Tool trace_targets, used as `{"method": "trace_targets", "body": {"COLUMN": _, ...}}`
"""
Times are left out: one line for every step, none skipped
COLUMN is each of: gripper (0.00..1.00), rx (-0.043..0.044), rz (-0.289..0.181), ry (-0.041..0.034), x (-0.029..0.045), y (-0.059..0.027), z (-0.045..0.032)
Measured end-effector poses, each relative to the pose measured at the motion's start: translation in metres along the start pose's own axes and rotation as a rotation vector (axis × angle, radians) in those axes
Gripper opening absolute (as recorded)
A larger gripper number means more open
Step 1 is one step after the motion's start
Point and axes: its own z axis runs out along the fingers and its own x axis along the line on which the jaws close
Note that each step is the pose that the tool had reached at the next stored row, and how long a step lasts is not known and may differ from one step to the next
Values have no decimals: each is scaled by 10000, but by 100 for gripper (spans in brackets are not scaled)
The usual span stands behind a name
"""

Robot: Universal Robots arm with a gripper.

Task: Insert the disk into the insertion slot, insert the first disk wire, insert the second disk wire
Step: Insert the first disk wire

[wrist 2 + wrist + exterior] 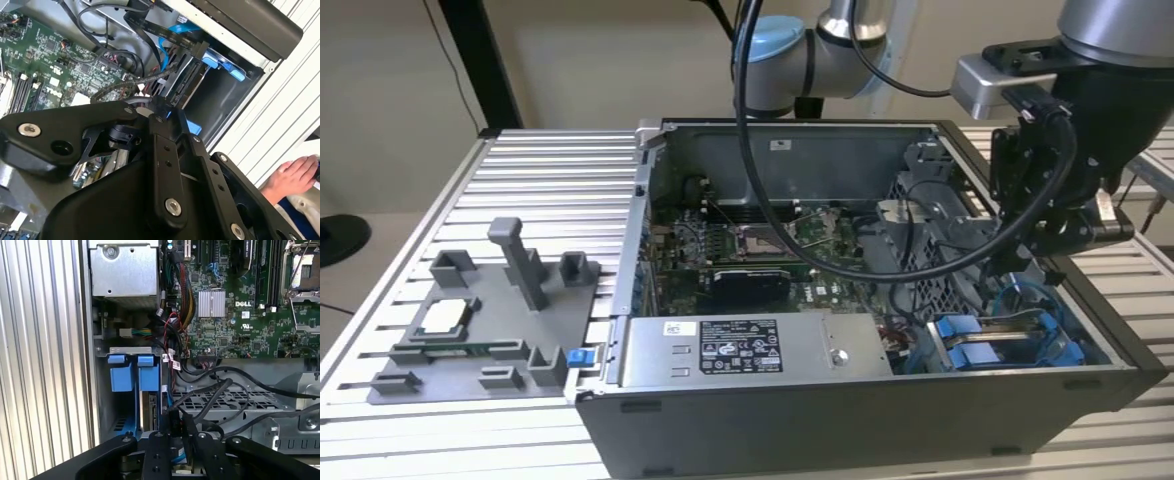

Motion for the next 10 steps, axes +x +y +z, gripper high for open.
{"method": "trace_targets", "body": {"gripper": 100, "rx": 0, "rz": 0, "ry": 0, "x": 0, "y": 0, "z": 0}}
{"method": "trace_targets", "body": {"gripper": 100, "rx": 0, "rz": 0, "ry": 1, "x": 0, "y": 0, "z": 1}}
{"method": "trace_targets", "body": {"gripper": 100, "rx": 1, "rz": 0, "ry": -3, "x": 0, "y": 0, "z": 3}}
{"method": "trace_targets", "body": {"gripper": 100, "rx": 6, "rz": 0, "ry": -12, "x": 0, "y": 0, "z": 6}}
{"method": "trace_targets", "body": {"gripper": 100, "rx": 12, "rz": 3, "ry": -34, "x": 0, "y": 0, "z": 8}}
{"method": "trace_targets", "body": {"gripper": 100, "rx": 14, "rz": 5, "ry": -62, "x": 2, "y": 1, "z": 10}}
{"method": "trace_targets", "body": {"gripper": 100, "rx": 14, "rz": 6, "ry": -81, "x": 8, "y": 0, "z": 9}}
{"method": "trace_targets", "body": {"gripper": 100, "rx": 15, "rz": 8, "ry": -98, "x": 14, "y": 1, "z": 9}}
{"method": "trace_targets", "body": {"gripper": 100, "rx": 13, "rz": 11, "ry": -121, "x": 20, "y": 0, "z": 8}}
{"method": "trace_targets", "body": {"gripper": 100, "rx": 12, "rz": 13, "ry": -153, "x": 29, "y": 0, "z": 9}}
